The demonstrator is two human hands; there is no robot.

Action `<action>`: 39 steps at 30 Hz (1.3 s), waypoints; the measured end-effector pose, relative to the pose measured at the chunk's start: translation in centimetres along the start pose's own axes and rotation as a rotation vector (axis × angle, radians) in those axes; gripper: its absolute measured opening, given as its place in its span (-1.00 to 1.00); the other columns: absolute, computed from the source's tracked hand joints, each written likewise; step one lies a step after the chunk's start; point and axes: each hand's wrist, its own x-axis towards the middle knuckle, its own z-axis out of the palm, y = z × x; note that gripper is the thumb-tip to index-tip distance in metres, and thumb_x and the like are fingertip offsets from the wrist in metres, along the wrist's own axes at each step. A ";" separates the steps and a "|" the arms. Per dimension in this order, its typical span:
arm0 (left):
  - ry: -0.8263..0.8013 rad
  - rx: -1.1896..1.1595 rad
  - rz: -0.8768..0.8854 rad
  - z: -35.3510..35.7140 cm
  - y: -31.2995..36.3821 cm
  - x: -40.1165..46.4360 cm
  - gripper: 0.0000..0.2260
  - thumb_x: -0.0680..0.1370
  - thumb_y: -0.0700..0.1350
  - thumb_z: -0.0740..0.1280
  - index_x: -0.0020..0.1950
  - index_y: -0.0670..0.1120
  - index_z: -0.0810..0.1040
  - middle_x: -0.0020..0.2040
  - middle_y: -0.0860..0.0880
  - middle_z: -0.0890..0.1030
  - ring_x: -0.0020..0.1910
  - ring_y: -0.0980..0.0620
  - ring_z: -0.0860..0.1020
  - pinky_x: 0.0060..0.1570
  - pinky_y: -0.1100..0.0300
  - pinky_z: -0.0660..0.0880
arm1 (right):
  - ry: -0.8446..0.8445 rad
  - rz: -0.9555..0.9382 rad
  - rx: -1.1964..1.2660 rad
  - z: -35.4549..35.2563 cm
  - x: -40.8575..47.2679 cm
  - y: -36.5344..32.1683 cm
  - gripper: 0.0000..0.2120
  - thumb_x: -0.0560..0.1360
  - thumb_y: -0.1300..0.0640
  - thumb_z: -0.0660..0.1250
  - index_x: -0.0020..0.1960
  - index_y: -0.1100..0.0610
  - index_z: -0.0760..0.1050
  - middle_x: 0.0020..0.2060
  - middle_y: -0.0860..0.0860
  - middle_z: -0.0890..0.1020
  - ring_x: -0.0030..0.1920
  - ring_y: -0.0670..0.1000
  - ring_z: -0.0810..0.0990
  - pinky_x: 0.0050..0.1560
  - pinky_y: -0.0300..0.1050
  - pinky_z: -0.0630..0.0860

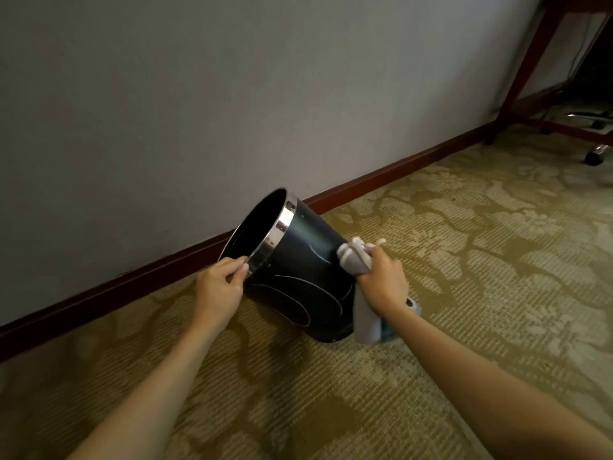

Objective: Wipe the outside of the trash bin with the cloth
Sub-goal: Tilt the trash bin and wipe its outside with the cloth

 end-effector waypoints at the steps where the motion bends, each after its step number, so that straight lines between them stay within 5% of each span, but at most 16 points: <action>1: -0.005 0.002 0.006 0.2 0.3 0.1 -0.76 0.56 -0.20 0.29 0.22 -0.16 0.55 -0.09 0.18 0.58 -0.07 0.29 0.55 -0.19 0.48 0.46 | 0.029 -0.063 0.038 0.1 -0.1 -1.4 -0.57 0.47 0.21 0.23 0.32 -0.04 0.39 0.18 0.00 0.56 0.07 0.13 0.46 -0.12 -0.05 0.39; 6: -0.025 0.010 0.064 0.8 1.2 0.1 -0.78 0.56 -0.21 0.30 0.18 -0.17 0.59 -0.17 0.09 0.61 -0.18 0.11 0.58 -0.21 0.46 0.47 | 0.100 -0.410 0.075 -0.1 0.1 -6.1 -0.50 0.44 0.28 0.27 0.35 0.00 0.43 0.23 -0.05 0.53 -0.02 0.06 0.36 -0.21 -0.08 0.31; 10: -0.034 0.006 0.050 0.6 1.1 0.4 -0.78 0.55 -0.22 0.30 0.19 -0.17 0.58 -0.13 0.18 0.59 -0.10 0.42 0.52 -0.18 0.59 0.38 | 0.155 -0.573 -0.056 -0.1 -0.5 -4.4 -0.46 0.37 0.38 0.32 0.31 0.07 0.50 0.21 0.05 0.56 -0.08 0.16 0.42 -0.19 0.01 0.42; 13: -0.026 -0.005 0.005 0.2 0.7 0.6 -0.77 0.55 -0.21 0.30 0.20 -0.18 0.57 -0.13 0.21 0.57 -0.10 0.50 0.49 -0.19 0.63 0.36 | 0.097 -0.511 -0.170 0.5 -1.0 -0.8 -0.47 0.37 0.38 0.32 0.30 0.05 0.52 0.20 0.08 0.56 -0.06 0.19 0.43 -0.15 0.10 0.46; 19: 0.024 -0.011 -0.060 -0.4 -0.3 0.4 -0.76 0.55 -0.24 0.31 0.21 -0.22 0.55 -0.15 0.32 0.43 -0.17 0.65 0.39 -0.26 0.70 0.28 | -0.091 -0.211 -0.425 0.3 -2.2 6.2 -0.44 0.52 0.24 0.19 0.45 -0.16 0.28 0.35 -0.11 0.40 0.03 0.07 0.32 -0.05 -0.09 0.33; 24: -0.004 -0.004 -0.052 -0.3 -0.2 -0.1 -0.75 0.55 -0.24 0.30 0.23 -0.21 0.54 -0.13 0.26 0.45 -0.16 0.59 0.42 -0.26 0.67 0.31 | -0.074 -0.127 -0.179 -0.3 -0.9 3.3 -0.48 0.52 0.28 0.16 0.39 -0.14 0.39 0.34 -0.09 0.45 0.03 0.13 0.36 0.03 0.01 0.37; 28: -0.027 0.003 -0.045 -0.3 -0.3 -0.3 -0.74 0.55 -0.22 0.31 0.24 -0.19 0.54 -0.02 0.23 0.47 -0.16 0.50 0.42 -0.25 0.66 0.32 | -0.026 -0.261 -0.021 -0.9 0.2 -0.7 -0.47 0.49 0.32 0.17 0.34 -0.14 0.45 0.31 -0.15 0.49 -0.01 0.09 0.34 0.00 0.01 0.34; 33: -0.052 0.018 -0.023 0.1 -0.2 -0.3 -0.77 0.53 -0.25 0.33 0.19 -0.19 0.58 -0.15 0.30 0.50 -0.12 0.57 0.44 -0.23 0.67 0.31 | 0.067 -0.489 -0.039 -0.1 0.4 -5.5 -0.42 0.40 0.37 0.23 0.33 -0.06 0.46 0.30 -0.09 0.50 -0.02 0.07 0.34 -0.08 -0.06 0.25; 39: 0.004 0.035 -0.068 0.2 -0.5 0.4 -0.76 0.54 -0.21 0.33 0.20 -0.15 0.57 -0.13 0.32 0.47 -0.17 0.53 0.45 -0.30 0.62 0.34 | 0.176 -0.550 -0.165 1.3 -1.3 -2.3 -0.45 0.33 0.42 0.29 0.25 0.02 0.56 0.22 -0.02 0.59 -0.10 0.17 0.44 -0.17 0.03 0.38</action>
